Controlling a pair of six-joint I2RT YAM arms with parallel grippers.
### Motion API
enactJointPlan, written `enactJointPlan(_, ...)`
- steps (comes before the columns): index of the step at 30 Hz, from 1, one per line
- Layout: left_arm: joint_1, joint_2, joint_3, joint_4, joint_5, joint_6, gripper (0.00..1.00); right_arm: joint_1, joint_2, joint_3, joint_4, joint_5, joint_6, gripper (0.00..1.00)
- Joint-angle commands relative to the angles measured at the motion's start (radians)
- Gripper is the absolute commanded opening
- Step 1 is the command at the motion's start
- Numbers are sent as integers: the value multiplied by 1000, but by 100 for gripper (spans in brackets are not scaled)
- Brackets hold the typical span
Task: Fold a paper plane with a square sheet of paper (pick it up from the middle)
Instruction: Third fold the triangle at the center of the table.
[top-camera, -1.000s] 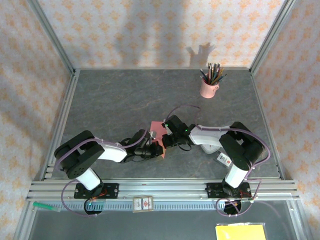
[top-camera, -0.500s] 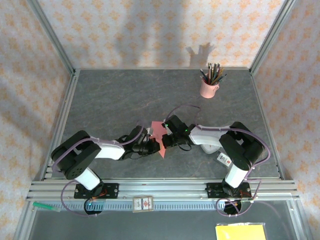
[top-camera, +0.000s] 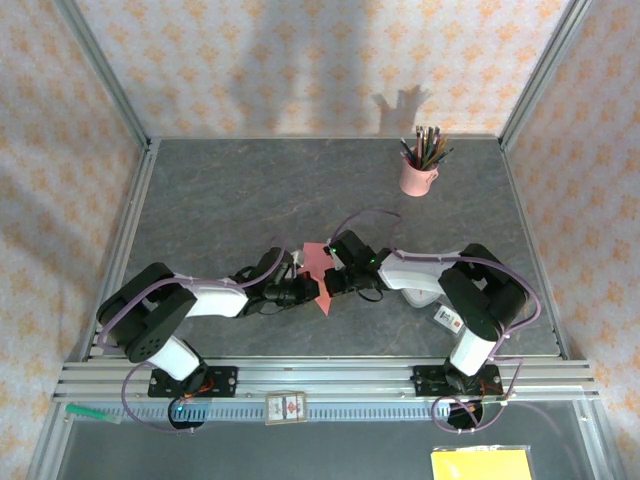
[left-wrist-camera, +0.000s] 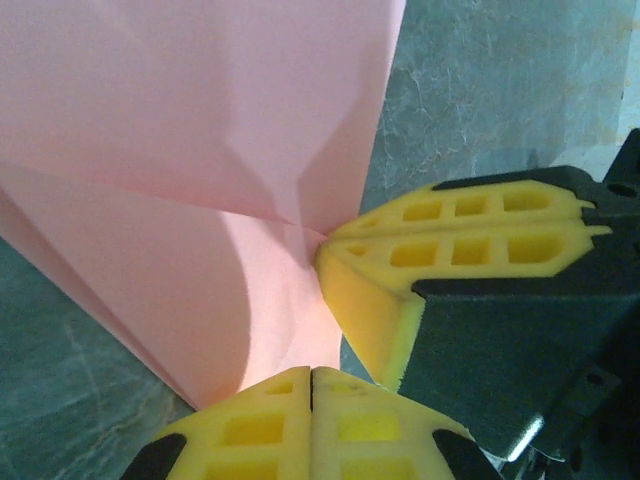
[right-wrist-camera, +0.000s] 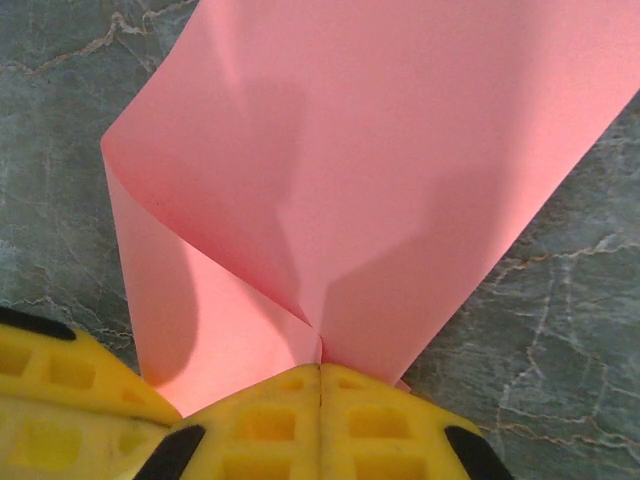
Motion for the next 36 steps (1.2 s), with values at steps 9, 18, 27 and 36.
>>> enactJointPlan(9,17,33,12,7,-1,28,0,-9,15,-37,-90,84,-17,0)
enactJointPlan(18,41,17,44,-67,-28,79,1,-10,21,-35,-89,81,-20,0)
enactJointPlan(27,43,65,49,-52,-15,93,1,-9,20,-36,-90,81,-19,0)
enactJointPlan(36,46,-2,76,-103,-28,110,2,-9,16,-34,-94,79,-22,0)
